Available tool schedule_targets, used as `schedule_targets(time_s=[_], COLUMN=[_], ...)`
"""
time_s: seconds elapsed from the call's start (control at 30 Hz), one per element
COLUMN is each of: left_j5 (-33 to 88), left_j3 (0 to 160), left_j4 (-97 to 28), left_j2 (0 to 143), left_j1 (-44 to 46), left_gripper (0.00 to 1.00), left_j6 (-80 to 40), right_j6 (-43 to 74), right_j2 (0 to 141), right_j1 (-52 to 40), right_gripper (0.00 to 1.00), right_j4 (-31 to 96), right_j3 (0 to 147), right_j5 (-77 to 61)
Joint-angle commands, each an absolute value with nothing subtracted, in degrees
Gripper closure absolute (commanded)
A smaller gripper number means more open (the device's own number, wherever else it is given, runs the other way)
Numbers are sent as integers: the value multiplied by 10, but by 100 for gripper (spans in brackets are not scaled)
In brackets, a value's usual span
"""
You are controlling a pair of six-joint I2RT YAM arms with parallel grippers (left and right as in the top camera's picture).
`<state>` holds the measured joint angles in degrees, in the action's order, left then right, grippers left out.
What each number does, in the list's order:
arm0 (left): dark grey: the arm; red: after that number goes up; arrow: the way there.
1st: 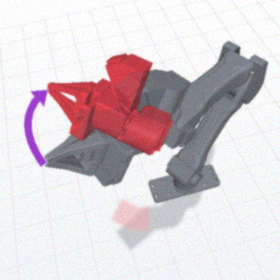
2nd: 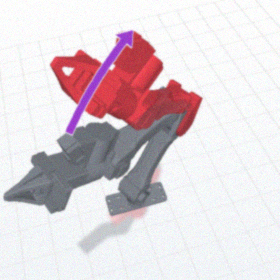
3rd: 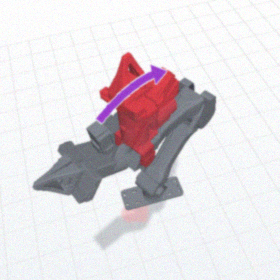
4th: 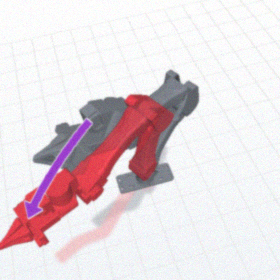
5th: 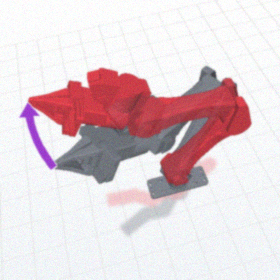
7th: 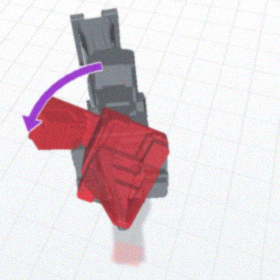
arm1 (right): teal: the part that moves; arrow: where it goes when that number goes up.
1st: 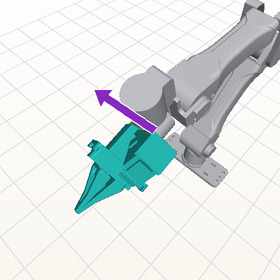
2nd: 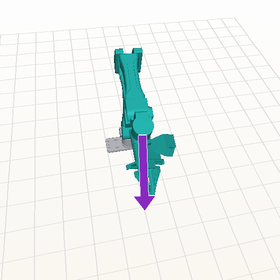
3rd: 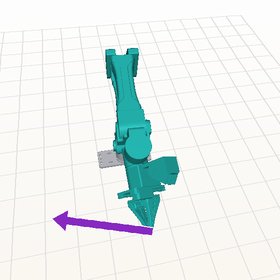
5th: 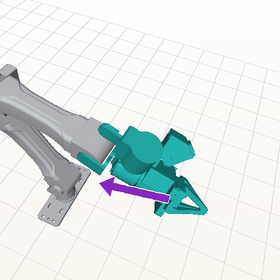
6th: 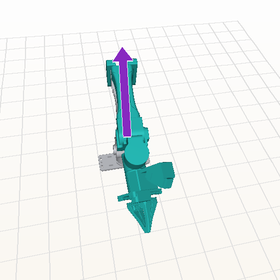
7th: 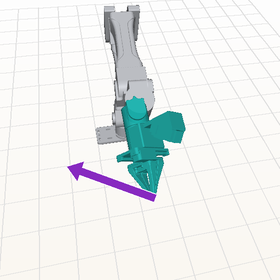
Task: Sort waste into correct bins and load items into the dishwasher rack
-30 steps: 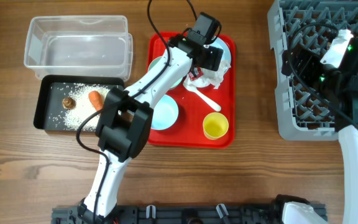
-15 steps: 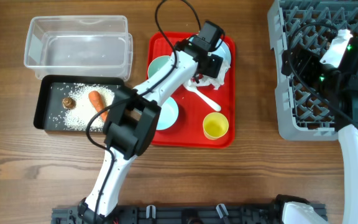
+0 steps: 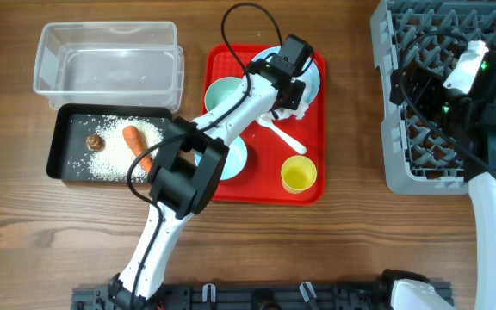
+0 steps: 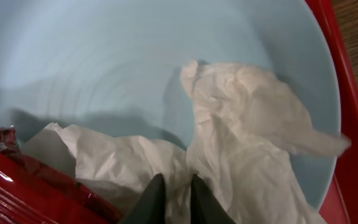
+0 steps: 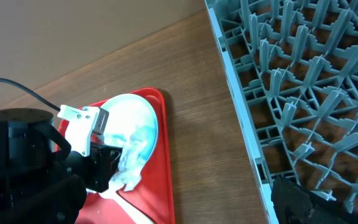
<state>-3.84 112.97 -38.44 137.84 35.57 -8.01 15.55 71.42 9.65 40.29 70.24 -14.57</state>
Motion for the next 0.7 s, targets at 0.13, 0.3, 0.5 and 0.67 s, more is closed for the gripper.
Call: schedule_targets(time_s=[0.13,0.3,0.5,0.67], left_j5=[-46,-46,-46,-46], left_j3=[1148,1155,1155,1155], left_j4=[-370,-376,-391,-406], left_j2=[1356,1303,1228,1201], left_j1=[355,355,355,355], left_gripper=[96,96,96,96], left_j6=[-79,-79,-97,-96], right_j6=[150,150,150,150], right_j2=[719,719,719,719], right_j1=[97,97,97,97], right_gripper=[1,2,2,2], right_j4=[403,403,404,404], right_j3=[708,708,708,708], right_j5=[-154,-154,-154,-154])
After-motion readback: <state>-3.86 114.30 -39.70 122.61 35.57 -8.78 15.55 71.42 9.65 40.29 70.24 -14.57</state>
